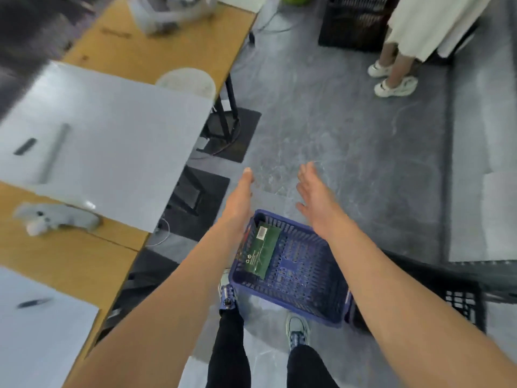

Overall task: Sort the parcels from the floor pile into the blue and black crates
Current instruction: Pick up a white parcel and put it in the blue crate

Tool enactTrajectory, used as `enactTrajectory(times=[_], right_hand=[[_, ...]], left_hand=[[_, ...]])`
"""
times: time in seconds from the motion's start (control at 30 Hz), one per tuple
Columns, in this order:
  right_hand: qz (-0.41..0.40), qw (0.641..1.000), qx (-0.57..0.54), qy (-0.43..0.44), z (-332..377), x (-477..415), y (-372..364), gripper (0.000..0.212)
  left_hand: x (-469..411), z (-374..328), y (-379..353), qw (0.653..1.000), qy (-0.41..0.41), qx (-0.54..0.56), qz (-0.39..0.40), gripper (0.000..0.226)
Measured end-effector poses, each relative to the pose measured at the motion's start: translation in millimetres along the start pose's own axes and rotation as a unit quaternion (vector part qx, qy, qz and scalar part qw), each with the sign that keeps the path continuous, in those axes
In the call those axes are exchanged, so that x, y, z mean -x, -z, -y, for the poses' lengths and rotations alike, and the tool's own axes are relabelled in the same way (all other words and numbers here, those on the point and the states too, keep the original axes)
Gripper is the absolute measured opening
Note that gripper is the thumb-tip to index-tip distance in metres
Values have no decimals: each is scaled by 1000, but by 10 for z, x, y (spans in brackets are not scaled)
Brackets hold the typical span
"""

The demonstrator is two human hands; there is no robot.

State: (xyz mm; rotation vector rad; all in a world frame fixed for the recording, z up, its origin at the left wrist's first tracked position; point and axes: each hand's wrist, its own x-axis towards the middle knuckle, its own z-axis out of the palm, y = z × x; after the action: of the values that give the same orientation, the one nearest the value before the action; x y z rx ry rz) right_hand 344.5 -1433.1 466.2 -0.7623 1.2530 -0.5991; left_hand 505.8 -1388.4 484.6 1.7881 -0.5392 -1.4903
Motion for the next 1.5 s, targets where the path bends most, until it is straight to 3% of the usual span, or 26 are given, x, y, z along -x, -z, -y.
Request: enactTrajectory(times=[0.27, 0.37, 0.47, 0.67, 0.87, 1.03, 1.17, 1.27, 1.5], right_hand=[[110, 985, 90, 95, 835, 1148, -342, 73], [145, 975, 117, 124, 1021, 1523, -600, 76], [186, 964, 123, 142, 1120, 1873, -963, 76], [274, 936, 148, 160, 947, 2552, -1905, 75], [360, 901, 191, 149, 435, 3278, -3017, 80], [469, 838, 237, 149, -67, 3850, -3789, 74], [512, 806, 263, 137, -470, 4269, -4284, 67], [591, 749, 282, 102, -742, 4547, -4606, 83], [699, 626, 338, 69, -1223, 5162, -5003, 76]], left_hand=[[1399, -526, 315, 990, -95, 83, -60, 73], [1910, -653, 578, 980, -142, 107, -91, 59], [2339, -645, 923, 967, -172, 131, -136, 67], [3245, -257, 1746, 943, -197, 177, -200, 67], [4146, 473, 2681, 908, -178, 214, -313, 74], [4830, 1116, 3232, 864, -165, 272, -389, 76], [5292, 1512, 3403, 824, -152, 310, -450, 76], [5601, 1735, 3454, 784, -142, 333, -504, 69], [6216, 2143, 3241, 672, -111, 378, -626, 69]])
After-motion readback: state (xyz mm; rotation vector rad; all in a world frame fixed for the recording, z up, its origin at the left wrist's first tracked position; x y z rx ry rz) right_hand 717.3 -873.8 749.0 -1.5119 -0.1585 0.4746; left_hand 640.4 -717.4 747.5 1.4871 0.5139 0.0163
